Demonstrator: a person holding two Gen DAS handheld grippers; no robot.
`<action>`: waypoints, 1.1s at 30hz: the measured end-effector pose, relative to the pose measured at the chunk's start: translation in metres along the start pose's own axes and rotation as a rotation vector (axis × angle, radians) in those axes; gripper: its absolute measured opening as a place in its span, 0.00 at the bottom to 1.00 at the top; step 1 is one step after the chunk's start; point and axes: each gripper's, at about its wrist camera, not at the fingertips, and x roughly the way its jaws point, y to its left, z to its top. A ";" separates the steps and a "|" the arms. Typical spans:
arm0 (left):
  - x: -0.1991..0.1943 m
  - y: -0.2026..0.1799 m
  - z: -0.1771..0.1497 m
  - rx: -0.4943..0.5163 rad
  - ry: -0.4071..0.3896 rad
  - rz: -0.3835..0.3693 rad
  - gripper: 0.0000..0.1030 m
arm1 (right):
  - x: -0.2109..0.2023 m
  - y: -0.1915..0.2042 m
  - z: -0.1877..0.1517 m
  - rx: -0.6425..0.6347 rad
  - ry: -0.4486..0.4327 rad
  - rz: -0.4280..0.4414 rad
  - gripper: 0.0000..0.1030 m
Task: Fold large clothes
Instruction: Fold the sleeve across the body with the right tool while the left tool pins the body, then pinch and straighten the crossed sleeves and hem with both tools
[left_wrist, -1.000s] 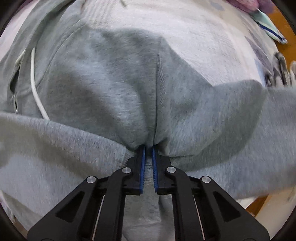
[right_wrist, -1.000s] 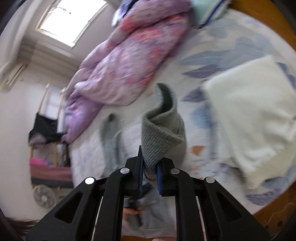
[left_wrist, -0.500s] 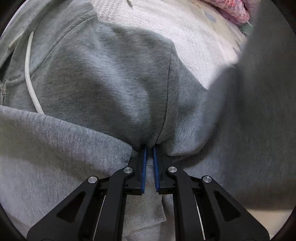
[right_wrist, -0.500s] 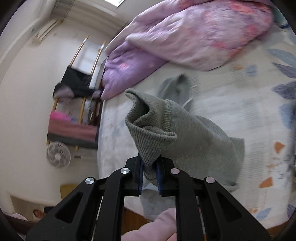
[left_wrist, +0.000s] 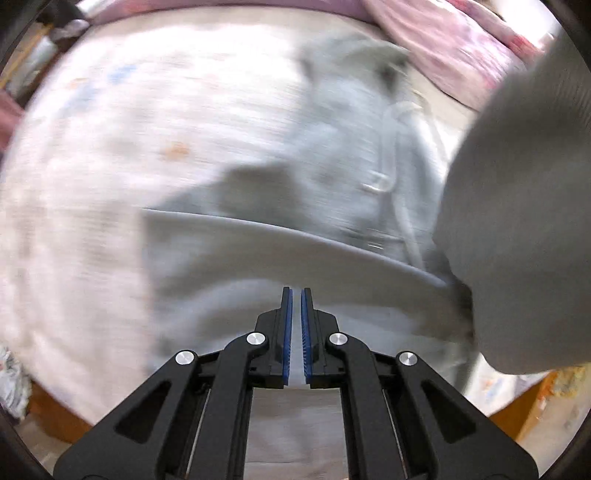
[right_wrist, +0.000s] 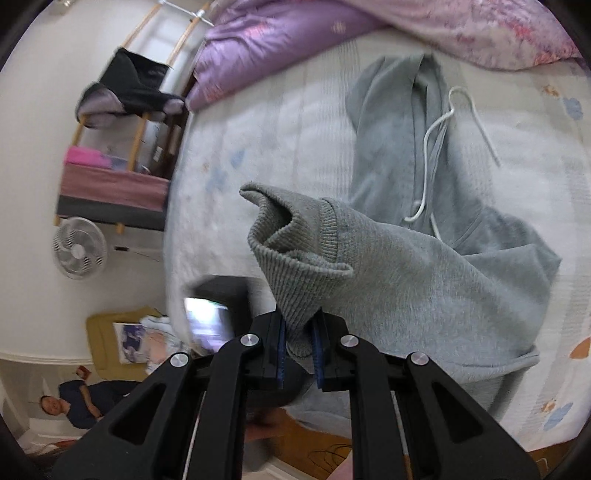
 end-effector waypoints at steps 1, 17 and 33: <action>-0.005 0.015 0.001 -0.017 -0.012 0.005 0.05 | 0.017 0.002 -0.003 -0.002 0.008 -0.028 0.11; 0.009 0.099 -0.021 -0.126 0.057 0.028 0.36 | 0.127 -0.049 -0.045 0.235 0.189 -0.049 0.77; 0.122 0.029 -0.014 -0.155 0.278 0.109 0.32 | 0.043 -0.312 -0.104 0.610 0.180 -0.426 0.16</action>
